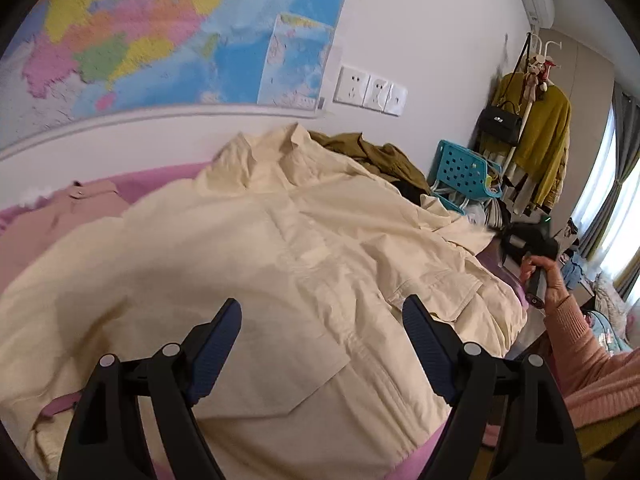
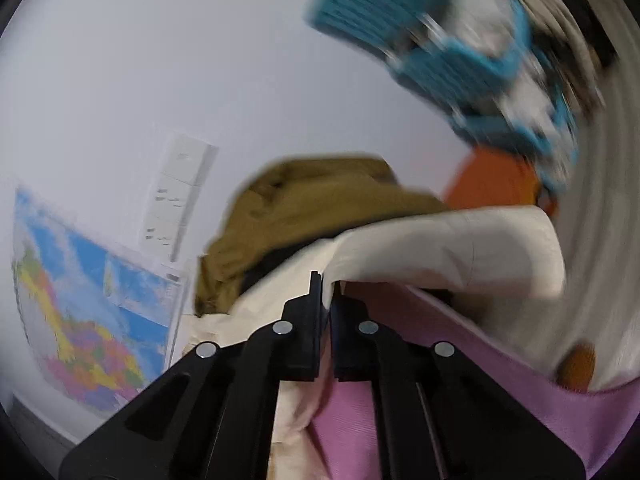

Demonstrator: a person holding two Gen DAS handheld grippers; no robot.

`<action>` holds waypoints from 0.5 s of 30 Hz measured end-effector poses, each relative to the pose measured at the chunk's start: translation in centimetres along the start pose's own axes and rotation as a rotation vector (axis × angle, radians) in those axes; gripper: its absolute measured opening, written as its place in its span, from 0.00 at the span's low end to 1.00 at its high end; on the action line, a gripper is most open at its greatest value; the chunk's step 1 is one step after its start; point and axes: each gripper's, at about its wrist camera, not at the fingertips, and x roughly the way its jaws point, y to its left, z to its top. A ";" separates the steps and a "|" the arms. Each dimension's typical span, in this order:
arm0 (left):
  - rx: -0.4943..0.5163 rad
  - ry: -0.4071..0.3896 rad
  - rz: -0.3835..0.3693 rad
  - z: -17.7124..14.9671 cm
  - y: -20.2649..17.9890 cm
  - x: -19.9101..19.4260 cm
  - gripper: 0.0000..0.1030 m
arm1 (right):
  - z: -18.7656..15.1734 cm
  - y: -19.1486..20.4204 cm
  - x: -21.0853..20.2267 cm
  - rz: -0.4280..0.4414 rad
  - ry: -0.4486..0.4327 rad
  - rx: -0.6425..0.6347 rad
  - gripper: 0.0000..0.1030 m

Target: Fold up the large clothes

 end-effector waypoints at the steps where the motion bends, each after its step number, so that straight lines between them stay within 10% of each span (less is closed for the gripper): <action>1: -0.004 0.014 -0.003 0.1 0.1 0.7 0.77 | 0.1 2.4 -0.9 0.010 -0.029 -0.103 0.03; 8: -0.048 0.036 -0.026 1.9 1.3 3.1 0.77 | -7.3 22.1 -2.9 0.172 -0.029 -0.878 0.03; 15: -0.155 0.021 -0.037 3.2 3.8 4.1 0.77 | -24.8 28.4 6.8 0.211 0.394 -1.382 0.13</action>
